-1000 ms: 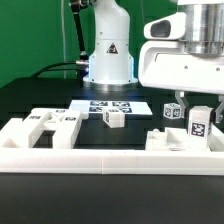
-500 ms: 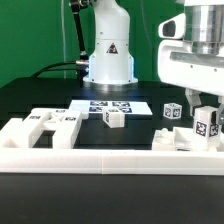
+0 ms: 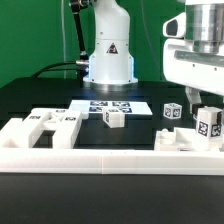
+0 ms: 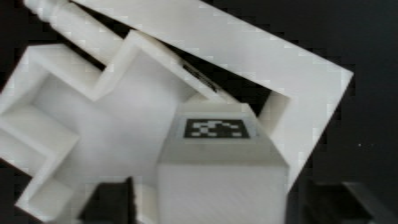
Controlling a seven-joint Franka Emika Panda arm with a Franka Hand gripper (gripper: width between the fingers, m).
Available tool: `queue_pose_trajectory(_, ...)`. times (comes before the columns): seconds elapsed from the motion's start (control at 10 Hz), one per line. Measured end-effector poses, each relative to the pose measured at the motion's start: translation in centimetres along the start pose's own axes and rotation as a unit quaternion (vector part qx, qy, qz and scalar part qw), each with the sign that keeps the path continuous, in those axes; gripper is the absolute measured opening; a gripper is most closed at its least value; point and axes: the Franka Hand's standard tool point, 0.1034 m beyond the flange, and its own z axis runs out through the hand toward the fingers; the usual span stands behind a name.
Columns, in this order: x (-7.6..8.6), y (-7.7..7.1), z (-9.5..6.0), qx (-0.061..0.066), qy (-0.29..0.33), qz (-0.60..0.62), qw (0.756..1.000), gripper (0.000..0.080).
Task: Assemble chair
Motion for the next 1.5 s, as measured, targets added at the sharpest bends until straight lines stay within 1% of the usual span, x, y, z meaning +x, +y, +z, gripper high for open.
queue_pose_trajectory(0.1,-0.6,0.0,0.2,0.007,0.004,-0.02,1.0,0.0604)
queue_pose_trajectory(0.2,-0.9,0.1,0.3,0.004,0.006,-0.088,0.996,0.0635)
queue_pose_trajectory(0.3,-1.0,0.1,0.3,0.004,0.006,-0.147,0.989,0.0635)
queue_pose_trajectory(0.4,-1.3,0.0,0.3,0.003,0.007,-0.219,0.976,0.0647)
queue_pose_trajectory(0.6,-0.9,0.1,0.3,0.003,0.007,-0.326,0.945,0.0649)
queue_pose_trajectory(0.7,-0.8,0.1,0.3,0.003,0.008,-0.357,0.934,0.0649)
queue_pose_trajectory(0.9,-0.7,0.2,0.3,0.002,0.008,-0.439,0.899,0.0649)
queue_pose_trajectory(1.0,-0.7,0.2,0.3,0.001,0.008,-0.457,0.889,0.0649)
queue_pose_trajectory(1.2,-0.5,0.2,0.3,-0.004,0.011,-0.543,0.84,0.0649)
queue_pose_trajectory(1.3,-0.4,0.2,0.3,-0.005,0.011,-0.556,0.831,0.0649)
queue_pose_trajectory(1.4,-0.1,0.3,0.3,-0.009,0.013,-0.594,0.805,0.0521)
queue_pose_trajectory(1.5,-0.1,0.3,0.3,-0.008,0.013,-0.589,0.808,0.0383)
